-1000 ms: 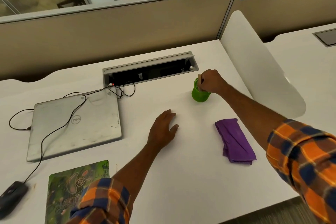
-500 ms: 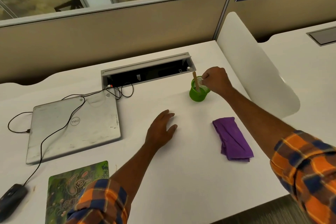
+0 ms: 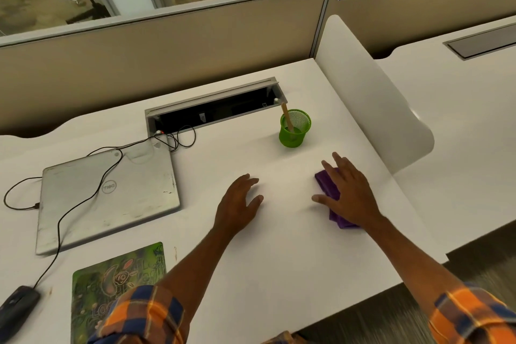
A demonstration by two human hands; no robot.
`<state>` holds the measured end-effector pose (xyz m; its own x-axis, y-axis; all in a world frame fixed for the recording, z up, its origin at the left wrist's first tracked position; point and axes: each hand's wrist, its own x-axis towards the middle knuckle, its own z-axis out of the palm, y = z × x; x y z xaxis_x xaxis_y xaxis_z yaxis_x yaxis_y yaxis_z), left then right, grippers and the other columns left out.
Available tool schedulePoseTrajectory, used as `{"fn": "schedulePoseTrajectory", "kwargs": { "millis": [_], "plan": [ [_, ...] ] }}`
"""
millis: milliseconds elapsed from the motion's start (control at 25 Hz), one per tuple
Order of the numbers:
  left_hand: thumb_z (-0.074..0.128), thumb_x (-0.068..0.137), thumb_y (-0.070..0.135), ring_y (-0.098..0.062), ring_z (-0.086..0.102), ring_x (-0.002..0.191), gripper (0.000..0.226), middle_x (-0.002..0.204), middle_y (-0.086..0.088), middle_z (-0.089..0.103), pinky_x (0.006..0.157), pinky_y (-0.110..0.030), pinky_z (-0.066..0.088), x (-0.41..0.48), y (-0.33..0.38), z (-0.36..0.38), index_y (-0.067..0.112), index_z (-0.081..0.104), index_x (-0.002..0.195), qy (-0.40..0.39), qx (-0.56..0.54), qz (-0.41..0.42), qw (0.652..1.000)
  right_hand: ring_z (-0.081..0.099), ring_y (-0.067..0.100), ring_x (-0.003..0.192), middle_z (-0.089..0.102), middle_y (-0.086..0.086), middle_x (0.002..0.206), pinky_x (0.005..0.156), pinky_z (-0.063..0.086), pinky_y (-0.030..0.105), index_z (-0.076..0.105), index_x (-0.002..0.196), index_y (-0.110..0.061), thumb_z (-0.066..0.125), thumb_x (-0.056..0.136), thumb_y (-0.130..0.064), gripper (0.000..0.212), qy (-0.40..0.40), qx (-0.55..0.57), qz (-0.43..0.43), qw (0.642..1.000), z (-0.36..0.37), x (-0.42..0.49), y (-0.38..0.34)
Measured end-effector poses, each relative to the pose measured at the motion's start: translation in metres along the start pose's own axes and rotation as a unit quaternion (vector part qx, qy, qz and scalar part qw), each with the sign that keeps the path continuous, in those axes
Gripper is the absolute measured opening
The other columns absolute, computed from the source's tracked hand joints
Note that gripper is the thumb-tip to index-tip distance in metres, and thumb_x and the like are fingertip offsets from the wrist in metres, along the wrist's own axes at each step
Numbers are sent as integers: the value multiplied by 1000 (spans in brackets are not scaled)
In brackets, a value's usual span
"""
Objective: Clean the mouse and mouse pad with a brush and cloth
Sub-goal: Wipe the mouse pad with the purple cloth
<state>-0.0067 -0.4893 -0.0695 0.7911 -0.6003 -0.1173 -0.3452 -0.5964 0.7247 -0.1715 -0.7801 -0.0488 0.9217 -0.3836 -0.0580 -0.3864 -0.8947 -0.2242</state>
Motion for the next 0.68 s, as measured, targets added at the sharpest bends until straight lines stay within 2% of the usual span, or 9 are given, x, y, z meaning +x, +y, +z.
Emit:
{"fn": "schedulePoseTrajectory", "kwargs": {
  "millis": [120,240,320,400,520,600,680],
  "plan": [
    [74,98,40,-11,36,157,51,160,8,52,126,-36,37,-11,3,4,27,62,145,-1,-6,-13,1000,17,36,164,8,8,180,123,38,52,27,169,-26,52,85,-90,109,-29,-64,23,997,10,-19,0],
    [75,97,43,-10,34,157,52,160,8,52,125,-38,38,-21,4,6,27,62,145,-5,-9,-12,1000,24,38,161,11,12,179,118,41,49,25,170,-27,50,91,-85,101,-27,-88,56,994,18,-30,-7],
    [75,97,43,-11,35,157,52,159,8,53,125,-39,37,-27,3,6,27,63,144,-1,-4,-10,1000,35,39,154,20,12,177,114,41,50,30,168,-26,54,100,-69,84,-5,-76,83,994,22,-31,-13],
    [75,96,46,-11,34,158,53,159,8,53,126,-39,36,-32,3,6,27,63,144,-2,-9,-15,1000,47,43,141,34,15,172,108,45,53,45,162,-18,61,106,-42,63,27,-35,90,995,23,-29,-17],
    [72,96,54,-7,30,158,55,160,11,51,127,-28,28,-41,5,2,32,61,145,0,-19,-32,999,56,50,122,51,22,160,100,51,56,59,150,-6,64,103,-9,48,70,20,82,994,24,-24,-18],
    [72,95,56,-6,29,158,56,160,12,51,124,-23,25,-49,4,-3,34,61,145,8,-24,-32,999,55,52,125,55,23,156,106,49,56,62,147,-1,61,103,-1,44,94,84,106,986,26,-21,-21],
    [71,95,57,-5,29,158,56,160,12,51,125,-24,25,-58,3,-10,34,61,145,16,-29,-28,999,51,50,133,56,22,155,114,45,54,61,147,1,59,105,-2,42,111,148,142,972,28,-19,-30]
  ]
}}
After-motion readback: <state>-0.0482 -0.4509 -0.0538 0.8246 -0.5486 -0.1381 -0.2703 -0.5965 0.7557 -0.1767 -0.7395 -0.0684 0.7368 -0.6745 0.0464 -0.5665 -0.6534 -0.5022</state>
